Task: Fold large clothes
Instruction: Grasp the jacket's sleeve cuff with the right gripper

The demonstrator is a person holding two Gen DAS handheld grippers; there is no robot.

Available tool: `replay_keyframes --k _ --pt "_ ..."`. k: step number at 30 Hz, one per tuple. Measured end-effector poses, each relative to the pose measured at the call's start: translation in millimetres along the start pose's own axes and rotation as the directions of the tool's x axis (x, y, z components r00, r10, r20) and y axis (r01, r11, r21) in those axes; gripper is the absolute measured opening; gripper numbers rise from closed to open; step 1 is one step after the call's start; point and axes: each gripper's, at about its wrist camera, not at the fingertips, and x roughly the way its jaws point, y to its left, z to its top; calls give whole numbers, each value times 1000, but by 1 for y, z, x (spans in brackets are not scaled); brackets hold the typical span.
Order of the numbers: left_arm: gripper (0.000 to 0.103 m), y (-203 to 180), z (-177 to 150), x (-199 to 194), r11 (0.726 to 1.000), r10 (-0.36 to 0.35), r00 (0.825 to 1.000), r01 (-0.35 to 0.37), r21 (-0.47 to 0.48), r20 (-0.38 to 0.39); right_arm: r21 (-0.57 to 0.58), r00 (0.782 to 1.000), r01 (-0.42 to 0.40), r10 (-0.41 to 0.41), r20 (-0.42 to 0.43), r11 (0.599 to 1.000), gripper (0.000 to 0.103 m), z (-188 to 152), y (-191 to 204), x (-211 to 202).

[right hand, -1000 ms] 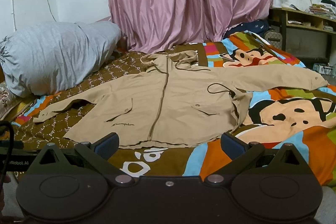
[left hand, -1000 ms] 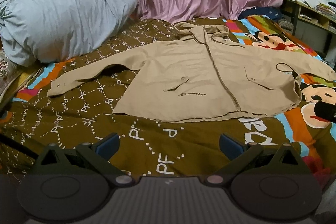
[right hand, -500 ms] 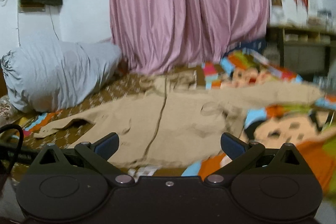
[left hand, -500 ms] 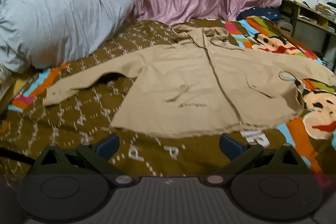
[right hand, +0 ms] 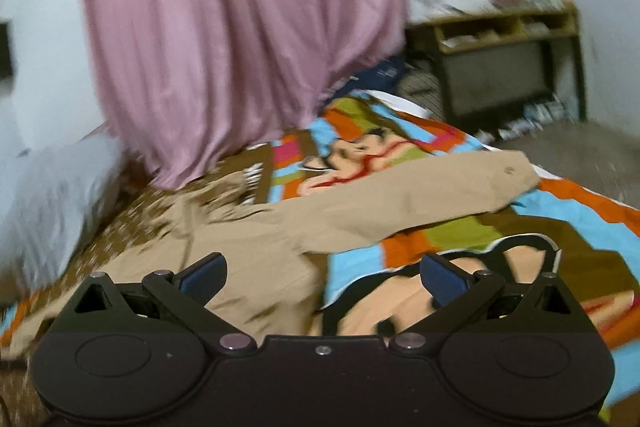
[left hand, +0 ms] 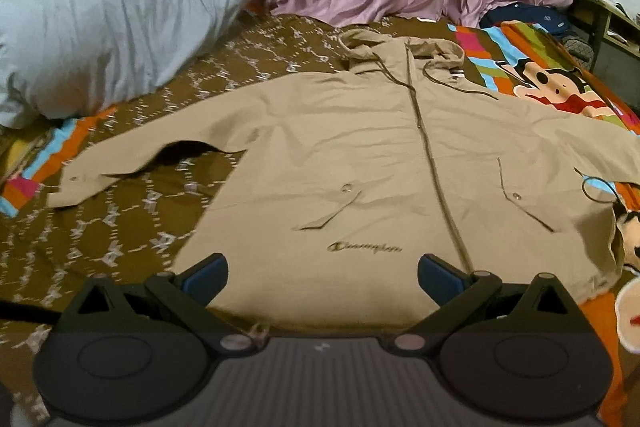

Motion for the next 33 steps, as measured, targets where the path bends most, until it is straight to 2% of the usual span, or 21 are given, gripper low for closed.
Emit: replay_keyframes --k 4,8,9,14,16,18,20,22,24,25,26,28,30,33 --pt "103 -11 8 33 998 -37 999 37 -42 8 43 996 86 -85 -17 995 94 33 -57 56" --pt "103 -21 14 65 992 -86 996 87 -92 18 151 980 194 -185 -76 969 76 51 -110 114" --pt "103 -24 16 71 991 -91 996 91 -93 14 180 974 220 -207 -87 959 74 54 -122 128" --pt "103 -43 13 96 994 -101 995 101 -47 -6 274 941 339 -317 -121 900 58 65 -170 185" --pt "103 -46 9 101 995 -97 995 96 -35 -18 289 922 387 -363 -133 876 58 66 -183 202" --pt "103 -48 6 104 996 -86 996 85 -19 -32 300 891 454 -423 -165 839 58 67 -196 218" --pt "103 -46 4 105 997 -75 997 74 -11 -37 318 874 485 -451 -178 814 52 67 -205 227" --pt "103 -45 5 105 997 -73 997 73 -11 -40 339 868 496 -461 -183 800 45 68 -211 236" --pt "103 -43 6 102 997 -77 996 77 -14 -37 345 858 513 -481 -179 786 42 69 -212 244" --pt "103 -41 7 101 997 -76 996 76 -17 -34 351 853 521 -492 -175 778 37 71 -213 246" --pt "103 -39 8 100 997 -77 996 76 -18 -34 355 846 531 -505 -170 769 26 71 -214 247" --pt "103 -35 11 97 996 -87 995 86 -24 -40 355 832 551 -531 -161 755 16 73 -215 249" --pt "103 -29 13 93 994 -106 994 104 -37 -38 348 834 546 -537 -132 762 10 75 -210 244" --pt "103 -23 17 88 994 -106 994 104 -44 -40 277 844 527 -533 -63 803 7 89 -190 230"
